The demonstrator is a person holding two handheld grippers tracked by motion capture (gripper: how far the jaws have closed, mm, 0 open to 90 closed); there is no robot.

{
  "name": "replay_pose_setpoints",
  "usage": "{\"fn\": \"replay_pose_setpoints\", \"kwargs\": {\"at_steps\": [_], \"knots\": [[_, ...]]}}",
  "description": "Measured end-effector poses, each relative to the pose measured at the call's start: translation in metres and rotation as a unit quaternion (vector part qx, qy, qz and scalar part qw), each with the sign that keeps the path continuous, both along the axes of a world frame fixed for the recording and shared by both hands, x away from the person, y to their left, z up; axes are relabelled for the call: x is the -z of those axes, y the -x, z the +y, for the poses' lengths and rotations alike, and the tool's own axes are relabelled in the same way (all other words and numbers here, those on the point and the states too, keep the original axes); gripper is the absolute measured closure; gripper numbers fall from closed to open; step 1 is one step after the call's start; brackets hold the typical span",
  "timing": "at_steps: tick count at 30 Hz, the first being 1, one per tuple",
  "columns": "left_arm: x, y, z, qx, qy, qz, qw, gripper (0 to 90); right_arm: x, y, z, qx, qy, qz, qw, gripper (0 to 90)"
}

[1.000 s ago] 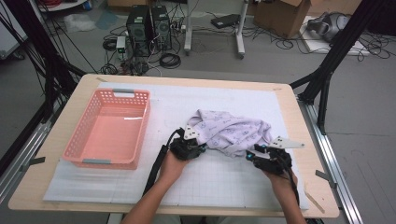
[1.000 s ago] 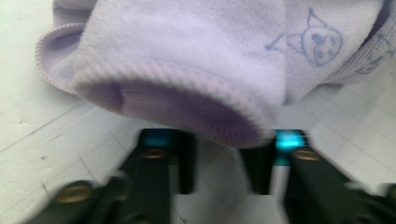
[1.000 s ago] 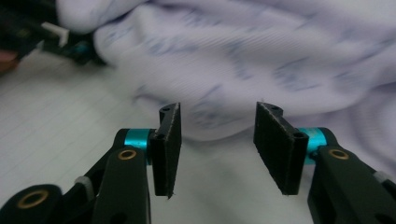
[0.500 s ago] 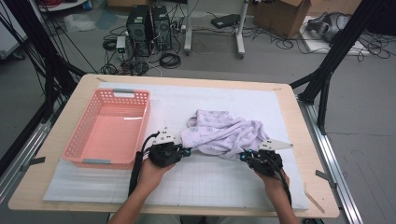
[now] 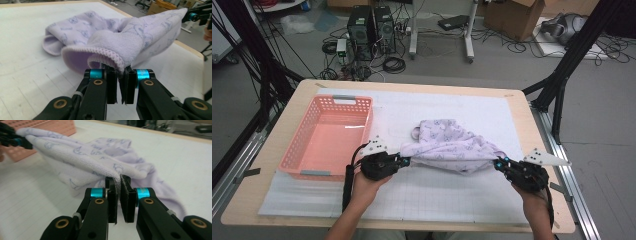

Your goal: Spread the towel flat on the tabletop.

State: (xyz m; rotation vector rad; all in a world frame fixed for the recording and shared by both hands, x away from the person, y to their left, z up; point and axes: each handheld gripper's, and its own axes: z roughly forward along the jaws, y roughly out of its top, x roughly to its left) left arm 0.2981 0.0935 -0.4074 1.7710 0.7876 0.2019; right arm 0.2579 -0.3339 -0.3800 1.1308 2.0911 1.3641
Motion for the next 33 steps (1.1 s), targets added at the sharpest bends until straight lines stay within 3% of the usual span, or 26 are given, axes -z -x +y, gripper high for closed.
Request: {"fn": "replay_pose_setpoints", "kwargs": {"at_steps": [2, 3, 5, 9, 12, 14, 15, 17, 18, 20, 21, 23, 26, 27, 28, 30, 33], "knots": [[-0.003, -0.018, -0.009, -0.034, -0.004, -0.008, 0.9994, 84.5, -0.004, -0.013, 0.002, 0.019, 0.005, -0.006, 0.9998, 84.9], [-0.003, -0.018, -0.009, -0.034, -0.004, -0.008, 0.9994, 84.5, -0.004, -0.013, 0.002, 0.019, 0.005, -0.006, 0.9998, 84.9], [-0.002, -0.035, -0.02, -0.069, -0.015, -0.011, 0.9975, 84.6, -0.006, -0.034, 0.007, 0.053, 0.016, -0.008, 0.9984, 84.9], [0.002, -0.054, -0.031, -0.099, -0.026, -0.008, 0.9948, 84.4, 0.0, -0.071, 0.014, 0.095, 0.045, 0.002, 0.9945, 84.9], [0.009, -0.066, -0.037, -0.12, -0.027, -0.01, 0.9924, 80.7, 0.006, -0.089, 0.016, 0.118, 0.055, 0.006, 0.9915, 84.9], [0.014, -0.072, -0.037, -0.142, -0.024, -0.008, 0.9895, 74.8, 0.008, -0.094, 0.016, 0.155, 0.063, -0.015, 0.9858, 85.0], [0.016, -0.075, -0.035, -0.15, -0.009, 0.007, 0.9886, 64.9, 0.01, -0.096, 0.014, 0.176, 0.061, -0.023, 0.9822, 85.0], [0.016, -0.074, -0.034, -0.136, 0.006, 0.022, 0.9904, 49.2, 0.014, -0.102, 0.006, 0.204, 0.033, -0.007, 0.9783, 84.8], [0.015, -0.07, -0.034, -0.128, -0.003, 0.011, 0.9917, 48.7, 0.017, -0.104, 0.003, 0.203, 0.026, 0.007, 0.9788, 83.9], [0.013, -0.063, -0.034, -0.111, -0.011, -0.011, 0.9936, 46.8, 0.02, -0.106, 0.002, 0.192, 0.038, 0.025, 0.9804, 75.8], [0.012, -0.059, -0.034, -0.103, -0.012, -0.016, 0.9945, 46.9, 0.021, -0.105, 0.002, 0.192, 0.046, 0.027, 0.98, 68.9], [0.011, -0.05, -0.035, -0.081, -0.02, -0.032, 0.996, 48.8, 0.02, -0.1, 0.0, 0.189, 0.04, 0.02, 0.9809, 65.2], [0.014, -0.038, -0.038, -0.034, -0.047, -0.047, 0.9972, 60.8, 0.015, -0.086, -0.005, 0.18, 0.033, 0.009, 0.9831, 63.1], [0.014, -0.038, -0.038, -0.034, -0.047, -0.047, 0.9972, 63.6, 0.014, -0.081, -0.006, 0.175, 0.03, 0.004, 0.984, 62.9], [0.017, -0.034, -0.043, -0.011, -0.063, -0.046, 0.9969, 65.0, 0.013, -0.075, -0.006, 0.171, 0.03, 0.0, 0.9847, 62.7], [0.021, -0.033, -0.049, 0.005, -0.07, -0.043, 0.9966, 64.9, 0.013, -0.066, -0.008, 0.16, 0.028, -0.007, 0.9868, 62.2], [0.027, -0.034, -0.057, 0.006, -0.078, -0.032, 0.9964, 62.3, 0.018, -0.05, -0.007, 0.141, 0.034, -0.007, 0.9894, 62.2]]}}
